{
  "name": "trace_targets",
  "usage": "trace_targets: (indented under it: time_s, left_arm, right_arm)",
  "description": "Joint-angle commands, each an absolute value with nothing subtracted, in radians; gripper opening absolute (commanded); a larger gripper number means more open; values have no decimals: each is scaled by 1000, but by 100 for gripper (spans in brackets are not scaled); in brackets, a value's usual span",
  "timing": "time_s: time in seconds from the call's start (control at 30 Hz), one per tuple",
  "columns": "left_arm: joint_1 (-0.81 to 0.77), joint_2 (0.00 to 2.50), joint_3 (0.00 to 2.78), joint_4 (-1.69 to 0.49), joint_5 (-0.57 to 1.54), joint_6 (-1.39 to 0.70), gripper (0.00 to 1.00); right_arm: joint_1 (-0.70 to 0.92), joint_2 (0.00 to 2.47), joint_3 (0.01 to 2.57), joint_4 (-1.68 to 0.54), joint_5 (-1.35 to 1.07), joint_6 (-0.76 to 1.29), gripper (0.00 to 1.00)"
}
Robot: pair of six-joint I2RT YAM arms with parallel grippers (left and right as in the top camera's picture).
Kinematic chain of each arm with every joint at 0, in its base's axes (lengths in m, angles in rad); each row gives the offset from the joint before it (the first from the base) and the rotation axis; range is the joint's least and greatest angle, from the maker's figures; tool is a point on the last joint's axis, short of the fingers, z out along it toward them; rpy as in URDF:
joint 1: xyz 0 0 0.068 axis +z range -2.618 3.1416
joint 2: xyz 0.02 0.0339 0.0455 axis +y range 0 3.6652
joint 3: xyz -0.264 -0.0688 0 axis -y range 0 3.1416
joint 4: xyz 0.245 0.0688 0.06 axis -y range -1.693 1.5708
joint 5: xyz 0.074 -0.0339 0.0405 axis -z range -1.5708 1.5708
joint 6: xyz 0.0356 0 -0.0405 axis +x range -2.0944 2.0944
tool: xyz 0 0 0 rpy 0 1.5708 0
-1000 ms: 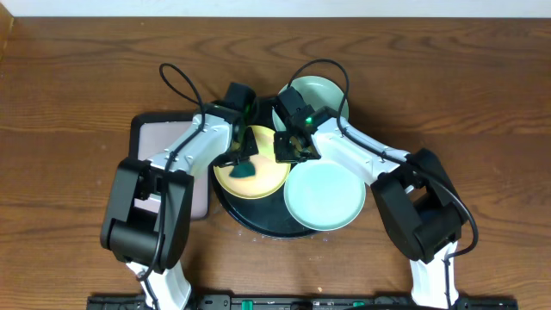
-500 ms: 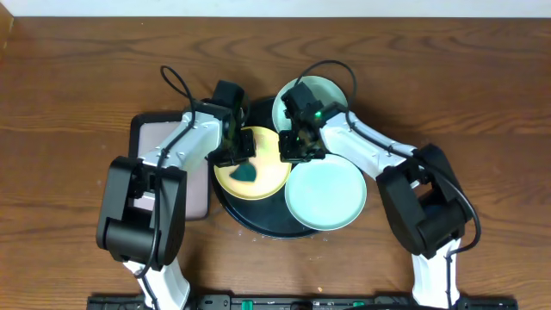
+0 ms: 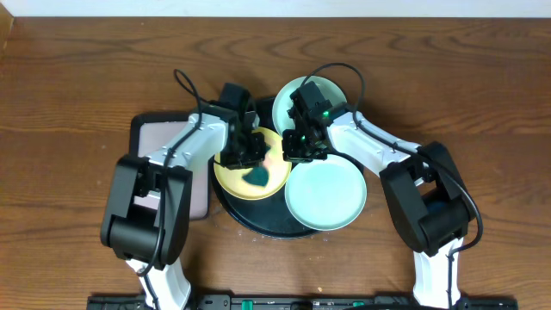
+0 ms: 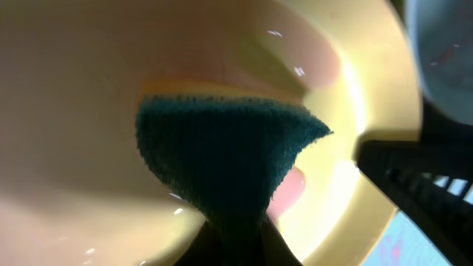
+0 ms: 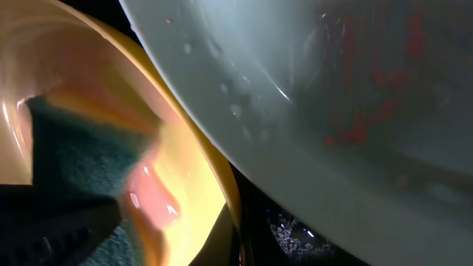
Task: Clean dirty plates on tray and stack at the side
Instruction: 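Scrub the yellow plate with the sponge while right gripper holds its rim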
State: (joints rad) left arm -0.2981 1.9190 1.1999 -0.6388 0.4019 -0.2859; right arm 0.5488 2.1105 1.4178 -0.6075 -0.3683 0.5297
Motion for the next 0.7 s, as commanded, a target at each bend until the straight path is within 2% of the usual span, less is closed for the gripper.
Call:
trace_targets:
  time_s: [0.0,0.23,0.33,0.47,0.67]
  left_arm:
    - [-320,1947,1178,-601,362,-352,7]
    - [-313,1947,1178,-537,-130,-519,6]
    - [-313,1947,1178,-549,-220,-541,7]
    - [-316,1947,1178,-608,-157,-552,7]
    - [-316,1947,1178,-674,233,-390,7]
  right_arm:
    - [548,2135,1397,-612,-366,523,1]
    - [550,2135,1397,-612,-362,522,1]
    - [551,2135,1397,-612,-355,523,1]
    - [552,2135,1397,-611,-348,523,1]
    - [559,2135,1397,-605,-344,523,1]
